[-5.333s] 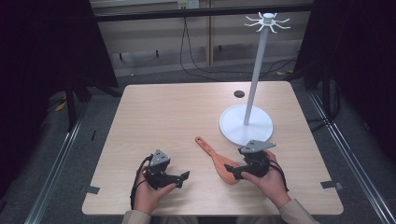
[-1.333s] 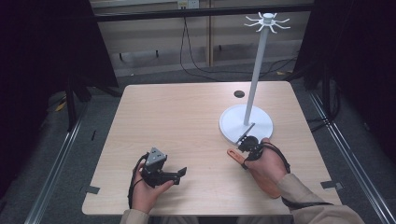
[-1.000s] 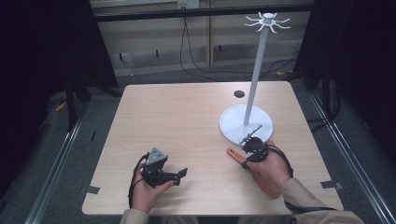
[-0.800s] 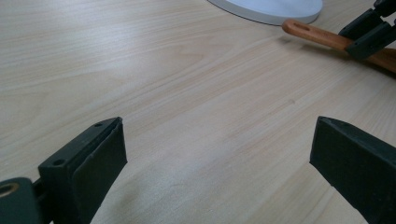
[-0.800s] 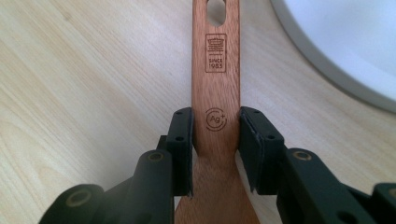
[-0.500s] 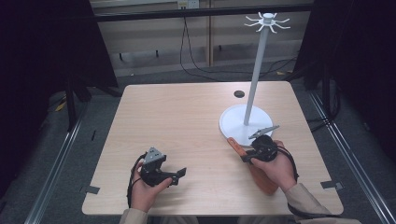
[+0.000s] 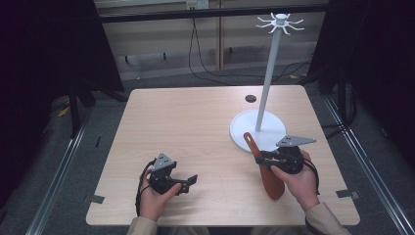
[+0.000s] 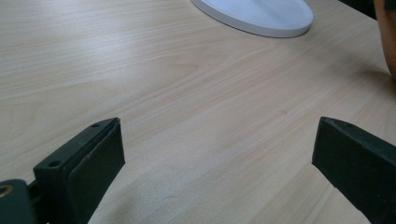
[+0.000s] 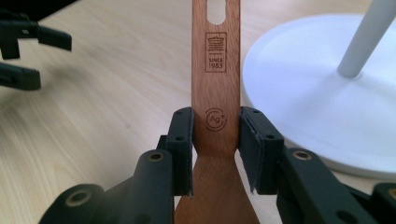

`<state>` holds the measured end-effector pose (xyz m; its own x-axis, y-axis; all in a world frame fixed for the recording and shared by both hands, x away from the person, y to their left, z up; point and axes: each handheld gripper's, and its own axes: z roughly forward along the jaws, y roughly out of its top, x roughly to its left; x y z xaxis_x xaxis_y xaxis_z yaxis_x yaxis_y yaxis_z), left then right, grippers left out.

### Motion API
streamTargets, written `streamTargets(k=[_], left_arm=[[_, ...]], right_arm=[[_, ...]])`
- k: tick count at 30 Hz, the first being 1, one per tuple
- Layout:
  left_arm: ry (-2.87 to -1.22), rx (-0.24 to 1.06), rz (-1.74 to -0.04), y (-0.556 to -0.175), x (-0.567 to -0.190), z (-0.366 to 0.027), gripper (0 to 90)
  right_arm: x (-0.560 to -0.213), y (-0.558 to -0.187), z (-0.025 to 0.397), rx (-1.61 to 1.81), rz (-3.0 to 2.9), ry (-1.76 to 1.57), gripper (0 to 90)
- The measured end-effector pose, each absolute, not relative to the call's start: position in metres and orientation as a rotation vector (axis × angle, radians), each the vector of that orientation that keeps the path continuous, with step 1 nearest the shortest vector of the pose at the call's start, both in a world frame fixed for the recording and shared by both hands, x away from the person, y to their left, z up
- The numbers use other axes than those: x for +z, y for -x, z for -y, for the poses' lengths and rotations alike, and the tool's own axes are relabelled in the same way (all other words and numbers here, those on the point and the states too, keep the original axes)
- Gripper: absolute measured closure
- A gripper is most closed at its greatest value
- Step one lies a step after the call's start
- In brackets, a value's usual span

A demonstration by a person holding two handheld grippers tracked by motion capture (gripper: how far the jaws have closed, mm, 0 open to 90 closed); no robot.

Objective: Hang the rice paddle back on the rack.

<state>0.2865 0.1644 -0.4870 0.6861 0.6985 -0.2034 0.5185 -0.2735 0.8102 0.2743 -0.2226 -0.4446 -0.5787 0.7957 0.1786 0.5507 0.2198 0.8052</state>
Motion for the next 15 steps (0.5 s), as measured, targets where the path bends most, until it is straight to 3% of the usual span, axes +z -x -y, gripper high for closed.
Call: streamTargets(k=[15], left_arm=[[-1.943,0.234,-0.945,-0.286,-0.488,-0.163,3.0]], right_arm=[[-0.418,-0.259,0.232,1.618,-1.863,-1.142,66.9]])
